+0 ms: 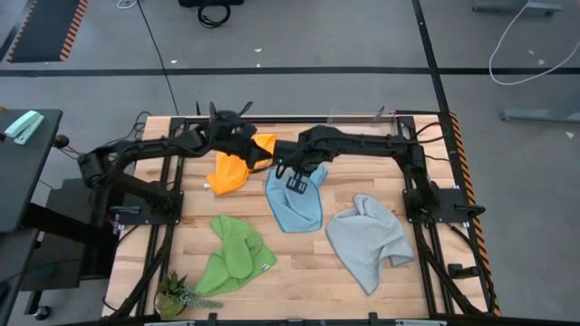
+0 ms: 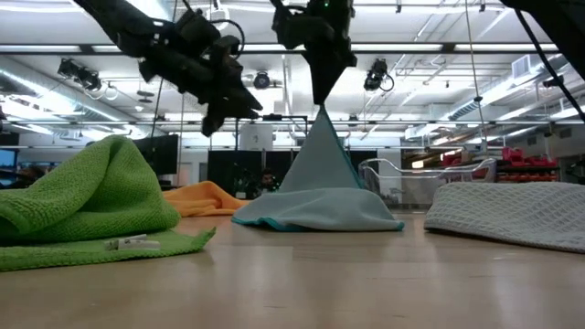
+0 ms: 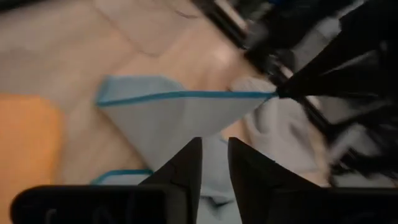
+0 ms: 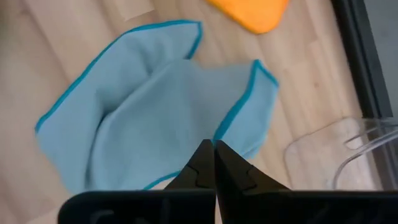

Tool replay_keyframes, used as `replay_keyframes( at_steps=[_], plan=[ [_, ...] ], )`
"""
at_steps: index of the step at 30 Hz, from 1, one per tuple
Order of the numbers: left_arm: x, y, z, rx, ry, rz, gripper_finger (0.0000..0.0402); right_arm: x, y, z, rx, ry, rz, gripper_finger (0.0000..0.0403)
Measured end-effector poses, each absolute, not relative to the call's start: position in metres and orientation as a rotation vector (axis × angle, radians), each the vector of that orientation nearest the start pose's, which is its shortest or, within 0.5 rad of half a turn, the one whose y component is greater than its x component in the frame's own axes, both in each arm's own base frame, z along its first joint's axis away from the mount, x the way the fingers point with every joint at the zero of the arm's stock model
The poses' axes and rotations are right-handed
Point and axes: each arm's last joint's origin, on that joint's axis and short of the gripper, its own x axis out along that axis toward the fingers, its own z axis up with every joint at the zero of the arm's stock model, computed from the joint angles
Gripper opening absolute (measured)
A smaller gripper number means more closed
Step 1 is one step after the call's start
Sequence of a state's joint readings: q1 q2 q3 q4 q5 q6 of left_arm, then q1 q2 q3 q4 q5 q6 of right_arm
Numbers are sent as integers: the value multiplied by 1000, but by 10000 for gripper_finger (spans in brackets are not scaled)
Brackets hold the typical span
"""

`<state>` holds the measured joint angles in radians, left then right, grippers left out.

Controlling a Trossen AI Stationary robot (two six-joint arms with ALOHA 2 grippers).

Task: Fold microfiber towels
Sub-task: Fold the blue microfiber cloth

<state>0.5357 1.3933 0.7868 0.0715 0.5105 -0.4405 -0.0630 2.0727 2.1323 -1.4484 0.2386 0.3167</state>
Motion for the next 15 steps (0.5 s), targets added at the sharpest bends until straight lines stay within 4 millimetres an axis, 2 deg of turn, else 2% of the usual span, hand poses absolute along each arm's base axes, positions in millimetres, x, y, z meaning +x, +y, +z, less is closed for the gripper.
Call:
replay_keyframes(
  at_steps=[5,7,15],
  plan=[
    [273,147,196,-705,527,26,109,398,-13,324,138,1328,-449,0],
    [284,151,190,-692,544,-6,115,395,-7,328,145,1321,-446,0],
    [343,163,191,-616,546,-144,131,379,3,348,210,1278,-453,0]
  ],
)
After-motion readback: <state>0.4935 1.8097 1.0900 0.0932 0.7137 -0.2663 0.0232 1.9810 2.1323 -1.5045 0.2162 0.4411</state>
